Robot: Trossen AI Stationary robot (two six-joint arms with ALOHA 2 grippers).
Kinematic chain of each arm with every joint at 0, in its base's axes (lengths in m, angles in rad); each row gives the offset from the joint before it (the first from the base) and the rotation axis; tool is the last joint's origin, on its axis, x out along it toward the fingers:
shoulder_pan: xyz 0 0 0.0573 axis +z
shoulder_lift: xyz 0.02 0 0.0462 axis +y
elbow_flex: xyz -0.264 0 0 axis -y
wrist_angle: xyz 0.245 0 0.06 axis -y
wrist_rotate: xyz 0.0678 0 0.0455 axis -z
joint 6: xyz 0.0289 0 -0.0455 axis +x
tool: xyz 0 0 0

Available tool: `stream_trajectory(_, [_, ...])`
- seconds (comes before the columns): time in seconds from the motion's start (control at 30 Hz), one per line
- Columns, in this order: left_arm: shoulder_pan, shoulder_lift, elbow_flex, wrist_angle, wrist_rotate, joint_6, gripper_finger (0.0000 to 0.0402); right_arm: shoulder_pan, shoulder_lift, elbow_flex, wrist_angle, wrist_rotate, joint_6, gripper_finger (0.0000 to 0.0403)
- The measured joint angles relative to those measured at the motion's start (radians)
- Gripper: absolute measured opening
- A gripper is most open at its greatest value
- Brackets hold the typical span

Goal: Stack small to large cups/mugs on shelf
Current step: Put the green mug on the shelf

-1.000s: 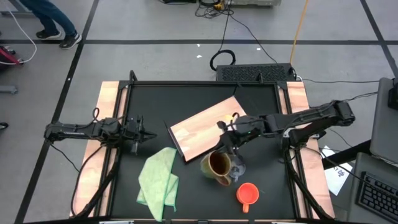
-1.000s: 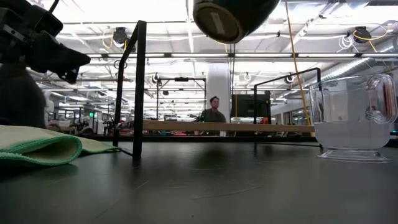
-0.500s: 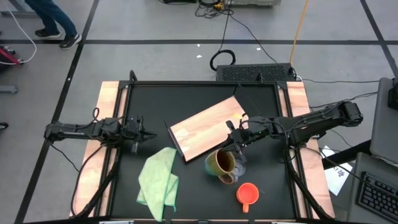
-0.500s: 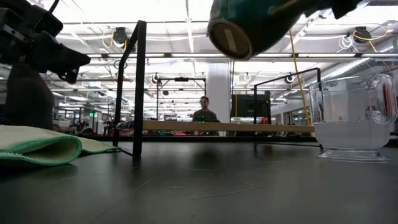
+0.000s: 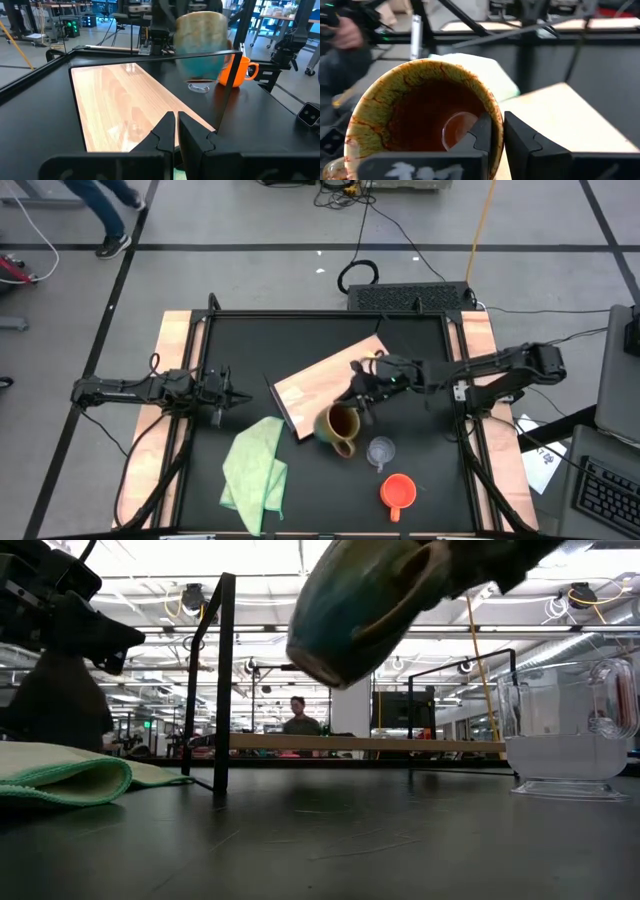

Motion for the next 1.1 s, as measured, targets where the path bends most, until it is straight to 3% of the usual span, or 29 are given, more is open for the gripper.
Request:
stream_trajectory(0.27, [0.0, 0.0, 0.0, 0.0, 0.0, 0.006, 0.0024, -0.073, 0.043, 0.244, -0.379, 0.002, -0.119, 0.0019])
stream_trajectory(0.5, [0.0, 0.0, 0.0, -0.002, 0.001, 0.009, 0.0024, -0.114, 0.161, 0.452, -0.622, 0.004, -0.189, 0.0019])
stream_trajectory(1.1, [0.0, 0.0, 0.0, -0.023, 0.0, 0.024, 0.0024, -0.157, 0.37, 0.696, -0.794, -0.028, -0.291, 0.0019])
